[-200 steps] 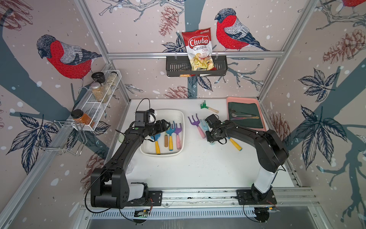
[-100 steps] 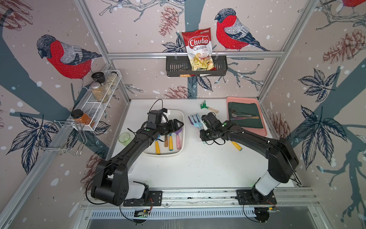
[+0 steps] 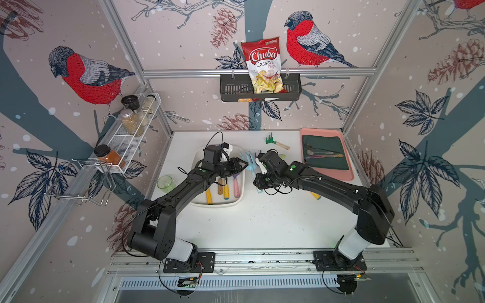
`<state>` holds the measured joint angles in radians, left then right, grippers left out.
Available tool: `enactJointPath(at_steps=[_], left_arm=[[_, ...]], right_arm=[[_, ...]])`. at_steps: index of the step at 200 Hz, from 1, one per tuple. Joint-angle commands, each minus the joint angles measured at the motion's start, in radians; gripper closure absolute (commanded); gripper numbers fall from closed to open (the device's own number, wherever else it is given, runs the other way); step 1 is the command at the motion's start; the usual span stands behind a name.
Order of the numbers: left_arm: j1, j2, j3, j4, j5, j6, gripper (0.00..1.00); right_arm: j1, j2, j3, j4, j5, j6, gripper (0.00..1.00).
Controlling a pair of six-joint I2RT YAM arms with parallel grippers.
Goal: Put the rake into the storage box
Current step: Pick up the rake at the center of the board.
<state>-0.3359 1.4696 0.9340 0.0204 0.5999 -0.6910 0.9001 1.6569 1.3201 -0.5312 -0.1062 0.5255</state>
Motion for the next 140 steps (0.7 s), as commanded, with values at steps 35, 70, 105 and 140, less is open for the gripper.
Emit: enactJointPath(at_steps=[35, 70, 105, 140], left_arm=[[-0.006, 0.012, 0.003, 0.073, 0.013, -0.014, 0.7], [-0.008, 0.011, 0.003, 0.072, 0.01, -0.014, 0.9], [-0.007, 0.018, 0.033, 0.03, 0.005, 0.015, 0.98], [0.038, 0.022, 0.099, -0.09, 0.012, 0.109, 1.0]], right_arm=[[0.023, -0.006, 0.019, 0.024, -0.012, 0.026, 0.81], [0.024, -0.009, 0.025, 0.022, -0.01, 0.023, 0.76], [0.023, -0.032, 0.025, 0.023, 0.009, 0.024, 0.4], [-0.003, -0.084, 0.014, 0.031, 0.005, 0.046, 0.22]])
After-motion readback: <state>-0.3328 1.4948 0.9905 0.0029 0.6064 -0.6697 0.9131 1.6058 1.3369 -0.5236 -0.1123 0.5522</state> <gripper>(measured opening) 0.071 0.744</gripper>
